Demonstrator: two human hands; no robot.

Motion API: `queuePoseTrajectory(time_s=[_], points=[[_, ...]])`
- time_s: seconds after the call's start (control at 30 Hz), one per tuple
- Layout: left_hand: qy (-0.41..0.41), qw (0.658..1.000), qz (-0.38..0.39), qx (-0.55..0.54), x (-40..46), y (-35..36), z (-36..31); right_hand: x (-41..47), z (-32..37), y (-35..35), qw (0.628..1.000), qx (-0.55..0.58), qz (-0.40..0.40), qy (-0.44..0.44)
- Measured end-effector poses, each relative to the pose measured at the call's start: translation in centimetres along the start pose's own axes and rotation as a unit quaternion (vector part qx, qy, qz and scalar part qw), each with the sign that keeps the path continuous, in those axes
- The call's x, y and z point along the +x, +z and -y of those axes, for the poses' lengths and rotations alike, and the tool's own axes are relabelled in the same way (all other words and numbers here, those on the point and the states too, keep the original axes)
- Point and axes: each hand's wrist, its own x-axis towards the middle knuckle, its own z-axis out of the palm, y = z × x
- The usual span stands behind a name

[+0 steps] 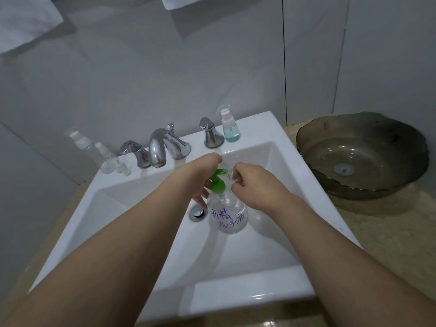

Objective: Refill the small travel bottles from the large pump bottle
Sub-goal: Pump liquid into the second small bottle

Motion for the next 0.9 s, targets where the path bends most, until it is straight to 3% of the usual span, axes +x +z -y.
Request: queuePoseTrajectory(time_s=[0.2, 0.67, 0.9], points=[[-0.016, 0.999, 0.018, 0.031, 0.0, -0.2, 0.0, 0.1, 0.2, 0.3, 1.0, -0.005, 0.006, -0.009], [-0.013, 0.999, -0.032, 0.038, 1.3, 1.1, 1.2, 0.1, -0.1, 0.5, 0.999, -0.013, 0.037, 0.009], [-0.039, 0.999, 0.022, 0.029, 1.0, -0.2, 0.0, 0.0, 0.2, 0.1, 1.0, 0.01, 0.007, 0.001]])
